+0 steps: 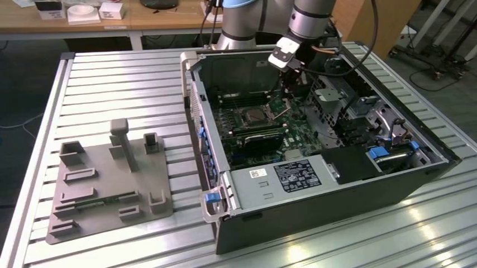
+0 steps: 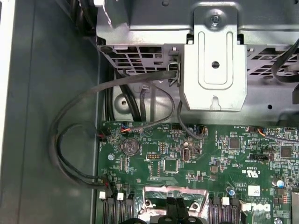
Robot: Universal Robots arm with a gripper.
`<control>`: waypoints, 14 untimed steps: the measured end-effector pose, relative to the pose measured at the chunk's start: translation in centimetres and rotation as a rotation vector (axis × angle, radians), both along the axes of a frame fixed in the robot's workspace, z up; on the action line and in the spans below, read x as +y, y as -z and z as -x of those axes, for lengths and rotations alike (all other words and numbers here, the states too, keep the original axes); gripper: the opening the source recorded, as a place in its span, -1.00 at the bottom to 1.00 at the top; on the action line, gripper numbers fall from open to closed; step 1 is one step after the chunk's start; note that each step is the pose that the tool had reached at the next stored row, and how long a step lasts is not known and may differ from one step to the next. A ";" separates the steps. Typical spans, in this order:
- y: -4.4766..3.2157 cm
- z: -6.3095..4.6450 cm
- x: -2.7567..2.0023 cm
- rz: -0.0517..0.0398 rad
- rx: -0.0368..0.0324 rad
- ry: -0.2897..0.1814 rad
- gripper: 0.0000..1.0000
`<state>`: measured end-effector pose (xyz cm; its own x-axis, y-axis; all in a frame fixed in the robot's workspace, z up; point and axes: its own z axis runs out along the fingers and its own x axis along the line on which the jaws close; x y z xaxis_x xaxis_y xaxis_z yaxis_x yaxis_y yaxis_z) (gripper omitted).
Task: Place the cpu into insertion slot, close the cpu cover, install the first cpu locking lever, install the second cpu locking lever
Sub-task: 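Close the cpu cover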
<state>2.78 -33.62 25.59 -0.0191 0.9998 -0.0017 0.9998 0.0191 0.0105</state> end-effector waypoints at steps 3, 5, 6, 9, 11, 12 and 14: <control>0.00 -0.2 -0.01 0.0000 0.0000 0.000 -0.80; 0.01 -0.3 0.00 0.0001 0.0000 0.000 -0.80; 0.01 -0.3 -0.01 0.0002 0.0001 0.000 -0.80; 0.02 -0.4 -0.01 0.0002 0.0001 0.000 -0.80; 0.03 -0.5 0.00 0.0001 0.0000 0.000 -0.80; 0.03 -0.5 0.00 0.0000 0.0000 0.000 -0.80; 0.03 -0.6 0.00 0.0000 0.0000 0.000 -0.80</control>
